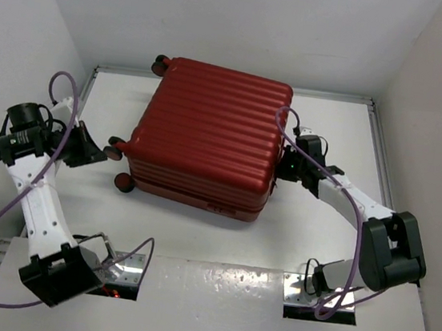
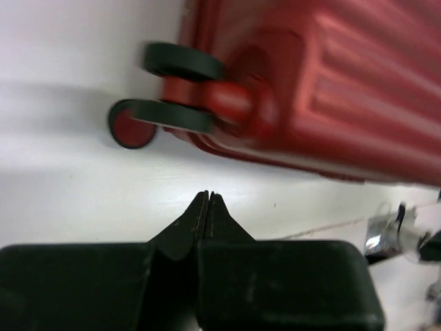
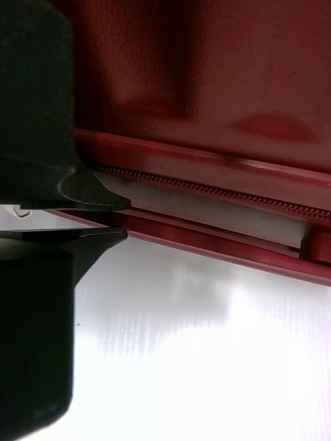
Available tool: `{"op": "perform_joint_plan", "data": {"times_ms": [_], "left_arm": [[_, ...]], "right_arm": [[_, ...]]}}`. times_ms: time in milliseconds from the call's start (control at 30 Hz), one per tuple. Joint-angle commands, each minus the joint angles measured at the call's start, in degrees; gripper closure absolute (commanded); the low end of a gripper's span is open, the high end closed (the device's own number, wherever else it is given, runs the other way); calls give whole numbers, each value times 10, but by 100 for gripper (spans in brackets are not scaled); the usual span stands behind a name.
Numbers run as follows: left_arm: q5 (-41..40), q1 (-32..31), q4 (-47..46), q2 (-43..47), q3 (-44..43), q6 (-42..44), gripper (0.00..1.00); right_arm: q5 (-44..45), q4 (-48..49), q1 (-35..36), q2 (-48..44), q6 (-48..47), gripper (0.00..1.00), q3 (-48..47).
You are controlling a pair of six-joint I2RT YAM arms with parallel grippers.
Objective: Pack the luggage
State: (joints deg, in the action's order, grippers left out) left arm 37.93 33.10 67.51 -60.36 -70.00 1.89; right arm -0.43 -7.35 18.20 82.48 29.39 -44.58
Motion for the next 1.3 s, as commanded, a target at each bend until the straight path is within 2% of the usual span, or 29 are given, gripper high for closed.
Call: {"op": "perform_joint_plan", "data": {"times_ms": [0,167,233,367,433,500,567,633,667,700,900,1000,1067,1100,1133,1167,1233,1267], "left_arm": [[60,-41,61,39,-27,92,100],[6,-131,4,89,38,45,100],[-21,-159,-25,96,65,-8,100],[-49,-196,-108,65,117,-83,100],[-76,-218,-177,43,125,-117,100],[-111,-232,-214,21,125,-149,100],[-120,-242,-263,-18,120,-164,100],[-127,-247,-299,-44,101,-179,100],[-133,-248,-311,-65,101,-193,100],[-133,-248,-333,-73,95,-198,100],[-151,-254,-395,-113,84,-214,100],[-151,-248,-396,-108,62,-214,100],[-145,-230,-396,-90,57,-221,83],[-139,-224,-403,-71,50,-227,39],[-145,-217,-403,-61,43,-234,24],[-158,-217,-403,-52,36,-253,16],[-190,-217,-403,-45,10,-268,0],[-196,-217,-392,-50,-4,-274,0]], "right_arm": [[-75,-124,26,-25,-30,100,32],[-104,-141,33,-7,-25,100,7],[-125,-135,35,0,-15,100,-2],[-206,-100,40,0,-10,100,-10],[-238,-95,44,-3,-10,99,-16],[-265,-95,50,-8,-21,94,-22],[-300,-103,51,-14,-36,88,-25],[-318,-114,53,-18,-63,78,-41],[-322,-143,52,-17,-69,71,-54],[-324,-164,51,-21,-85,69,-68],[-329,-210,12,-63,-122,69,-107],[-324,-215,-4,-91,-134,69,-105],[-321,-180,-13,-118,-144,69,-95],[-317,-167,-12,-152,-147,69,-61],[-315,-151,-14,-161,-156,69,-47],[-313,-107,-12,-170,-158,69,-35],[-304,-79,-4,-198,-179,69,18],[-302,-52,5,-202,-187,69,52]]}}
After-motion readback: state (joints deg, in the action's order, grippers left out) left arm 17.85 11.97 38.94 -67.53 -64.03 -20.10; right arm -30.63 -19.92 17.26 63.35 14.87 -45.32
